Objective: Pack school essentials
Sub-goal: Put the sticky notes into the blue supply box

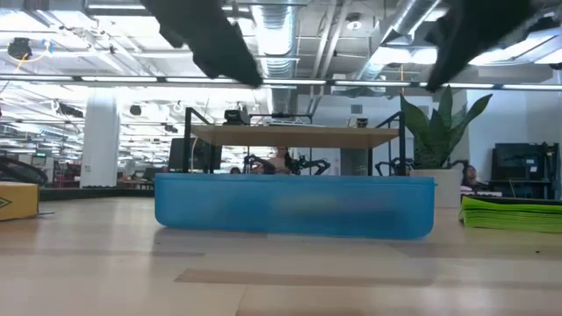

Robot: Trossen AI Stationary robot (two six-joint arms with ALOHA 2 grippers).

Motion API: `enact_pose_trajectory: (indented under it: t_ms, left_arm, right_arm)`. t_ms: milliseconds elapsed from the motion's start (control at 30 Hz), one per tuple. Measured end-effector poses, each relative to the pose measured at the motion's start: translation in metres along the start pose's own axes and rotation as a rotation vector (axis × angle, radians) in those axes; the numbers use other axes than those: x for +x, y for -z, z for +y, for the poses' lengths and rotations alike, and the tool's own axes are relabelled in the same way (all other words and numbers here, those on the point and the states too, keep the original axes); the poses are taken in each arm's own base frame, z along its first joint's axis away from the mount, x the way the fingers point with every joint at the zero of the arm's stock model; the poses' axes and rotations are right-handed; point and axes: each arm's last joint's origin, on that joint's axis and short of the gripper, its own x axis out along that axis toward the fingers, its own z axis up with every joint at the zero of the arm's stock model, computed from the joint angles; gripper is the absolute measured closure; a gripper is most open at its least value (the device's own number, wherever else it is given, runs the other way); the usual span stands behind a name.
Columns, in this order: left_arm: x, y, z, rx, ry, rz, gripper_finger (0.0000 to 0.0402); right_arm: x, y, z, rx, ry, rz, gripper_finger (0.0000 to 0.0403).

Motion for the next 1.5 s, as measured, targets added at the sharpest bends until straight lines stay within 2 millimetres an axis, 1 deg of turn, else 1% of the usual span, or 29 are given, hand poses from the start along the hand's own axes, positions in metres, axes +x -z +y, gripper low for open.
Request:
enact_pose_trajectory:
  t_ms: [133,233,333,400,500,667,767,900,1133,1333,1500]
  left_arm:
    - [-0.012,0.014,0.0,0.007,0.058,-0.219,0.0267]
    - [-0.023,0.02,0.003,-0.002,0.077,-0.402,0.0276]
    - [-0.029,0.026,0.006,0.016,0.071,-0.542,0.0283]
    - [-0.031,0.03,0.007,0.037,0.066,-0.58,0.0286]
    - [-0.031,0.03,0.007,0.036,0.068,-0.59,0.0287]
    - [-0.03,0.031,0.007,0.021,0.083,-0.574,0.0287]
    - [-0.03,0.032,0.006,0.018,0.092,-0.572,0.0287]
    - [-0.03,0.032,0.007,0.014,0.093,-0.566,0.0287]
    - [-0.03,0.032,0.007,0.006,0.095,-0.567,0.0287]
    - [-0.03,0.032,0.007,0.006,0.095,-0.567,0.0288]
    - [-0.03,0.032,0.007,0.006,0.095,-0.567,0.0288]
  right_arm:
    - [-0.005,0.008,0.002,0.012,0.023,0.038,0.0272]
    - [-0.009,0.012,0.005,0.025,0.03,0.041,0.0272]
    - [-0.002,0.018,0.009,0.03,0.026,0.06,0.027]
    - [0.005,0.024,0.01,0.018,0.017,0.105,0.0264]
    - [0.014,0.033,0.01,0.0,0.033,0.15,0.0246]
    - [0.031,0.051,0.005,0.04,0.063,0.177,0.0217]
    - [0.043,0.065,0.001,0.066,0.069,0.192,0.0205]
    - [0.052,0.076,0.0,0.085,0.049,0.177,0.0194]
    - [0.058,0.087,0.002,0.088,0.024,0.159,0.0174]
    - [0.061,0.09,0.001,0.098,0.04,0.173,0.0169]
    - [0.077,0.098,0.004,0.08,0.077,0.233,0.0172]
